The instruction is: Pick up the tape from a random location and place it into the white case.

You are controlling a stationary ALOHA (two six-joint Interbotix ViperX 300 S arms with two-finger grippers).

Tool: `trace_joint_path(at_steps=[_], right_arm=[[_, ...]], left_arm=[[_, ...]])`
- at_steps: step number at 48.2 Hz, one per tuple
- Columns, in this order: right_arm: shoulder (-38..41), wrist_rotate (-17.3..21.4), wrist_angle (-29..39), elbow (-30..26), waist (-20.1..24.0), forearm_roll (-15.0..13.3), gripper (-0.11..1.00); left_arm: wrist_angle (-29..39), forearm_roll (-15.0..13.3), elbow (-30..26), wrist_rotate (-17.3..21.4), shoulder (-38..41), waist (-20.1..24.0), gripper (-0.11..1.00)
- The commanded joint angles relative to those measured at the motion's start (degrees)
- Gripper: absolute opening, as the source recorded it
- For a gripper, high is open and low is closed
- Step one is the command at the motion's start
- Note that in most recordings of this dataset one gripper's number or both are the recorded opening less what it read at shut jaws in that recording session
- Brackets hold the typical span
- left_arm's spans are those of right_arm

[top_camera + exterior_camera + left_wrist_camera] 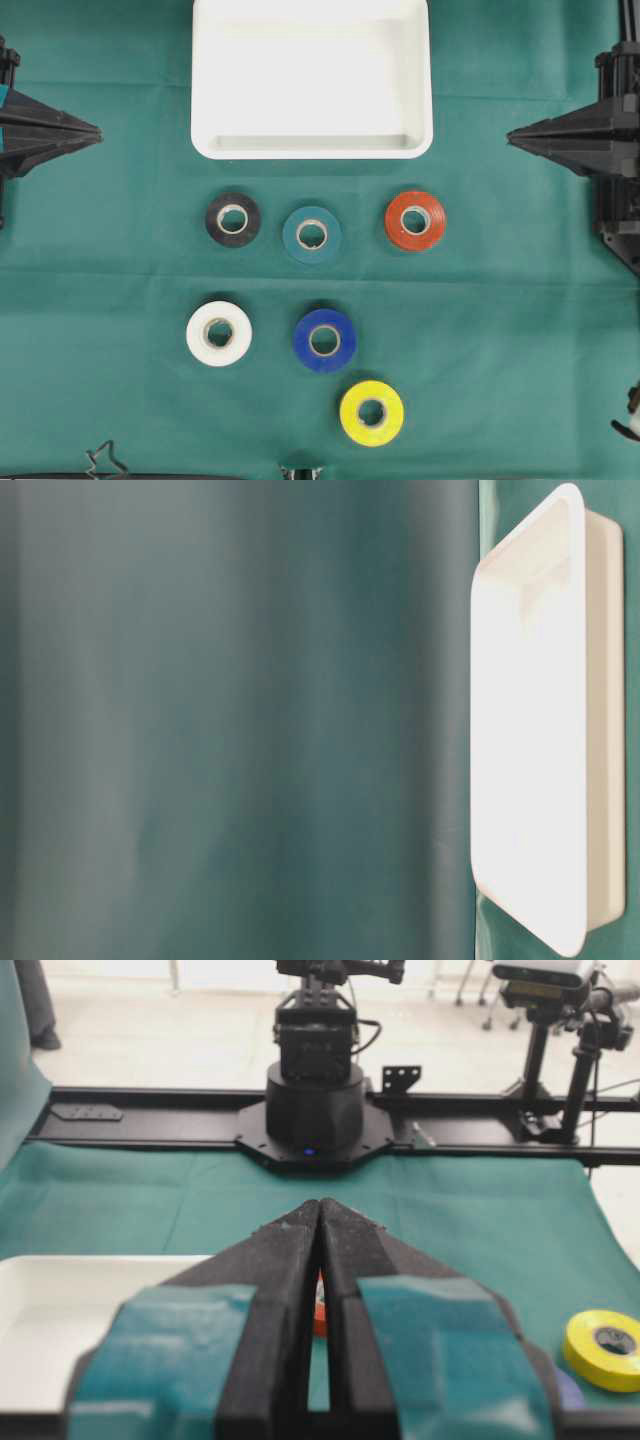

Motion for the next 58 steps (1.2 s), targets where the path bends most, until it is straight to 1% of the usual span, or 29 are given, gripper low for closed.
trace_joint_path(at_steps=[1, 11, 23, 32, 34, 36, 38, 41, 43, 45, 48, 51, 54, 56, 58], right_arm=[[0.5, -0.2, -0.2, -0.8, 0.0, 0.0, 0.00], [0.6, 0.0, 3.5, -1.1, 0.0, 0.1, 0.00], [0.6, 0.3, 4.3, -1.1, 0.0, 0.0, 0.00], [0.5, 1.9, 4.9, -1.5, -0.1, 0.2, 0.00], [0.6, 2.0, 5.4, -1.6, -0.1, 0.3, 0.00], [0.6, 2.0, 5.8, -1.8, -0.1, 0.2, 0.00], [0.5, 2.0, 6.2, -2.0, -0.1, 0.1, 0.00], [0.5, 2.0, 7.3, -2.5, -0.1, 0.1, 0.01], [0.4, 2.1, 8.0, -2.9, -0.1, 0.1, 0.05], [0.4, 2.2, 8.9, -3.3, -0.1, 0.1, 0.13], [0.5, 2.2, 10.3, -3.7, -0.1, 0.1, 0.29], [0.6, 2.1, 11.2, -4.0, 0.0, 0.0, 0.48], [1.1, 2.0, 11.4, -4.0, 0.0, -0.2, 0.66], [1.5, 2.0, 11.5, -4.0, 0.0, -0.2, 0.77], [1.7, 2.0, 11.8, -4.1, -0.1, -0.2, 0.85]], left_arm=[[0.1, 0.0, -1.3, 0.4, 0.7, 0.3, 0.01], [0.3, 0.0, -1.3, 0.5, 0.7, 0.4, 0.01], [1.5, 0.0, -1.4, 0.4, 0.8, 0.3, 0.01], [1.5, 0.0, -1.6, 0.4, 0.8, 0.4, 0.03], [1.5, 0.0, -1.7, 0.4, 0.8, 0.3, 0.05], [1.5, 0.0, -1.8, 0.4, 0.8, 0.4, 0.11], [1.5, 0.0, -1.8, 0.2, 0.8, 0.4, 0.18], [1.5, 0.0, -1.8, 0.1, 0.8, 0.3, 0.33], [1.8, 0.0, -1.8, 0.4, 0.8, 0.1, 0.45], [2.1, 0.0, -1.8, 0.4, 0.8, 0.0, 0.57], [2.7, 0.0, -1.8, 0.4, 0.8, -0.1, 0.75], [3.4, 0.0, -1.9, 0.4, 0.8, -0.1, 0.91], [4.0, 0.0, -1.9, 0.4, 0.8, -0.2, 0.98], [4.3, 0.0, -1.9, 0.4, 0.8, -0.3, 0.99], [4.4, 0.0, -2.0, 0.4, 0.8, -0.3, 0.98]])
